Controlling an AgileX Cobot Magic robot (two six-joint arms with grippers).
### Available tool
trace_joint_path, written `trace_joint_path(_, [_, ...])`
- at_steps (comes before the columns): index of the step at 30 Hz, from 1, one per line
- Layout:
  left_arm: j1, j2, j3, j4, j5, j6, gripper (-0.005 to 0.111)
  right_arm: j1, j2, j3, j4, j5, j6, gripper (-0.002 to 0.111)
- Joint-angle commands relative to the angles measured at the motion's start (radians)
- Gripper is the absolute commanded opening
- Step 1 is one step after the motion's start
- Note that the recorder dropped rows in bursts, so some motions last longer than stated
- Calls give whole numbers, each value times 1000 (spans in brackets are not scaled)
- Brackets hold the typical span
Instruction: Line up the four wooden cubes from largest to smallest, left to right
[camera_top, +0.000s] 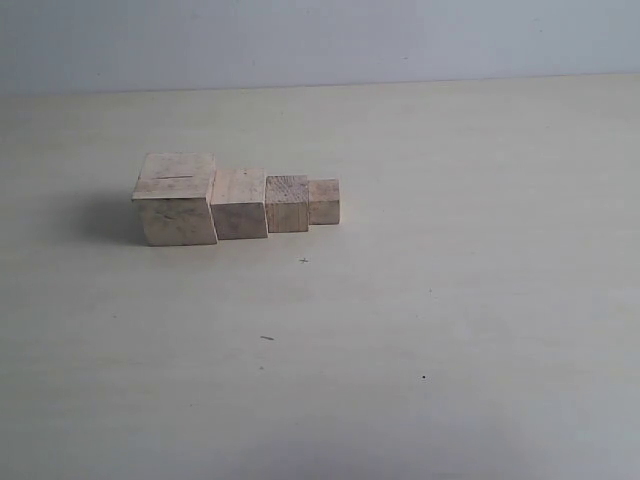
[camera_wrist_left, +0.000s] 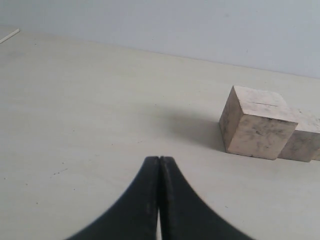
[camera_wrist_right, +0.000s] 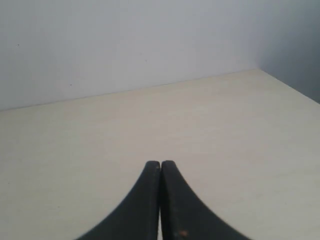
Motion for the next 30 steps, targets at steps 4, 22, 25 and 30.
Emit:
trace_joint_path(4, [2,-7,4,-5,-6,3,0,-7,-7,14,-93,-7,143,0])
trace_joint_path(22, [2,-7,4,-5,-6,3,0,-7,-7,14,-93,50,36,0])
trace_joint_path(25, [2,-7,4,-5,-6,3,0,-7,-7,14,-93,50,36,0])
trace_joint_path(30, [2,-7,4,-5,-6,3,0,-7,-7,14,-93,50,38,0])
